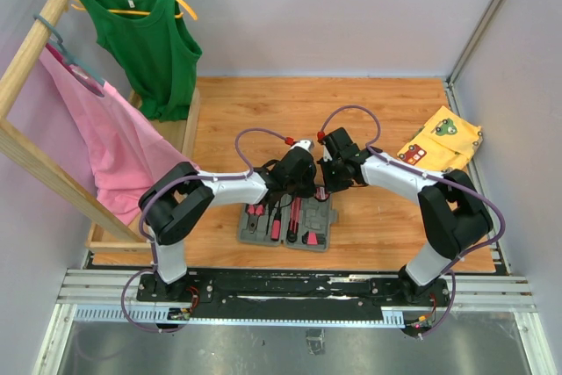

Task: Sort the tools into containers
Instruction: Adjust the engineering item in the storage box.

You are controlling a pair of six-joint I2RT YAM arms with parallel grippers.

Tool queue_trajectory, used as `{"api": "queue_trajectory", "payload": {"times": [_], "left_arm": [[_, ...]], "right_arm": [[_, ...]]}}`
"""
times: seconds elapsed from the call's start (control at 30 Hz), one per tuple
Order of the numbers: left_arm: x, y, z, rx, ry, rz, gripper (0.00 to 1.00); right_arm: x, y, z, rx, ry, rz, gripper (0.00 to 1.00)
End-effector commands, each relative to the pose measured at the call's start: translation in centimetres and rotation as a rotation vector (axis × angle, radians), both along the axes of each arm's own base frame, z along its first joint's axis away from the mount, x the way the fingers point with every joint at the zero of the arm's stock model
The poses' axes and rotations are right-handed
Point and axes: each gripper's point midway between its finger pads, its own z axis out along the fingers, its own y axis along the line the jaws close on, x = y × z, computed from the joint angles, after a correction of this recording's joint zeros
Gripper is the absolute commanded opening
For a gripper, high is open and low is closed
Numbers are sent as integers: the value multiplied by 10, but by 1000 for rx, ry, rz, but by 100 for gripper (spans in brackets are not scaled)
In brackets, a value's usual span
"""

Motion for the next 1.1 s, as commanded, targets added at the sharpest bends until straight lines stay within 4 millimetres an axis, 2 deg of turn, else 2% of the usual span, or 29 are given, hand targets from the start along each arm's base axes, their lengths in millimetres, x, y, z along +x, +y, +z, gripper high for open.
{"api": "queue_trajectory", "payload": {"times": [0.0,0.13,0.33,0.57,0.9,1.07], "left_arm": [[-25,41,-64,224,128,20,0],[-32,51,-76,266,163,30,1],[-39,56,-84,279,191,27,1],[-38,53,-82,270,186,18,0],[-39,55,-88,285,192,17,0],[-42,57,-95,297,205,15,0]], "right_arm": [[-2,-8,1,0,17,-25,1],[-3,-6,1,10,22,-23,1],[-3,-9,-2,4,33,-31,1],[-9,-25,-19,-87,72,-51,1],[-29,-25,-49,-97,185,-27,1],[-31,-26,-51,-98,187,-25,1]]}}
